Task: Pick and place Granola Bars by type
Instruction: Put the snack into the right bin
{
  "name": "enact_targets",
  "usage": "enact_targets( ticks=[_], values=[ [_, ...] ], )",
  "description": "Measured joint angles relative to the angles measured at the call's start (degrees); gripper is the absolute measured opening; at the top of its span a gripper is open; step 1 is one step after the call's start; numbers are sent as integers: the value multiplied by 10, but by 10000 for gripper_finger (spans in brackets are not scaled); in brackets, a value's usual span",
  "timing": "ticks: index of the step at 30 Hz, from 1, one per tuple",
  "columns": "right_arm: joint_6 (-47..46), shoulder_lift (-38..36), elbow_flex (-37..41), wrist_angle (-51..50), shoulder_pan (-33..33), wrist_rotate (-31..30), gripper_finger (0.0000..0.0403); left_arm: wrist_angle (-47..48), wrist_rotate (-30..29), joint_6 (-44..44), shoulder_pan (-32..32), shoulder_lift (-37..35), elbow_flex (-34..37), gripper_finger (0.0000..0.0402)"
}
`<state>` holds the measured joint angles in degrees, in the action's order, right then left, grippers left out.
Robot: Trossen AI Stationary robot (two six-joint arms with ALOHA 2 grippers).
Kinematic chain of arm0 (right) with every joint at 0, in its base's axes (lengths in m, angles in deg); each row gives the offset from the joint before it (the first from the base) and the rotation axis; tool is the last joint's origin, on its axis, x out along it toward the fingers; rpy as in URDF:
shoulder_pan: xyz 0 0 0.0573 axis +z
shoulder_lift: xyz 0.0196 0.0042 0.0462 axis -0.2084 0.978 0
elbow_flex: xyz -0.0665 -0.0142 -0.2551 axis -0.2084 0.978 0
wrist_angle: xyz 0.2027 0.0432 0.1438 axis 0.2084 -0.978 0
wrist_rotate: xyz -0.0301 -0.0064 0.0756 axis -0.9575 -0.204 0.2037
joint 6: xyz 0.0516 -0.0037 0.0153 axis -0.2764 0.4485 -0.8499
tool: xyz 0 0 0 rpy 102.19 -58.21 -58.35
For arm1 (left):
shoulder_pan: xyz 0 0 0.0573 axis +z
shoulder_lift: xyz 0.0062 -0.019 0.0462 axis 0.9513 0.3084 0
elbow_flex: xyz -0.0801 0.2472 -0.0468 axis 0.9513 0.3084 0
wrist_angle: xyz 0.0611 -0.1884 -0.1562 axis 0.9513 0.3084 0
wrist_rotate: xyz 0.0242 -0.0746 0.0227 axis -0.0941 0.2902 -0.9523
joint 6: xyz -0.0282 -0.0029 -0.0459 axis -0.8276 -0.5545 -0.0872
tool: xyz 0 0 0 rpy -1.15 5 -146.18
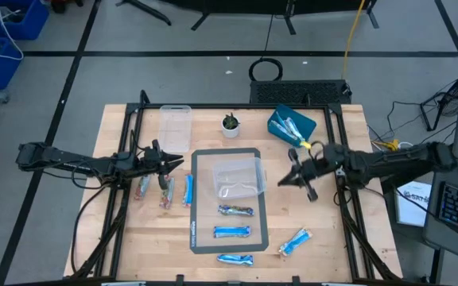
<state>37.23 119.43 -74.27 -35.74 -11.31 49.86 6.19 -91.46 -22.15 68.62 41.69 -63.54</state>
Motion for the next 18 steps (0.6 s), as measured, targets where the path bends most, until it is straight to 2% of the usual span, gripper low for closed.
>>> enact_targets(
  ticks=[10, 14, 18],
  values=[
    [-66, 45, 1, -99, 256, -305, 0, 0, 0, 0, 0, 0, 0, 79],
    [-126, 81, 1, -101, 341, -353, 0, 0, 0, 0, 0, 0, 0, 79],
    [-213, 114, -12, -105, 402, -369, 0, 0, 0, 0, 0, 0, 0, 79]
  ],
)
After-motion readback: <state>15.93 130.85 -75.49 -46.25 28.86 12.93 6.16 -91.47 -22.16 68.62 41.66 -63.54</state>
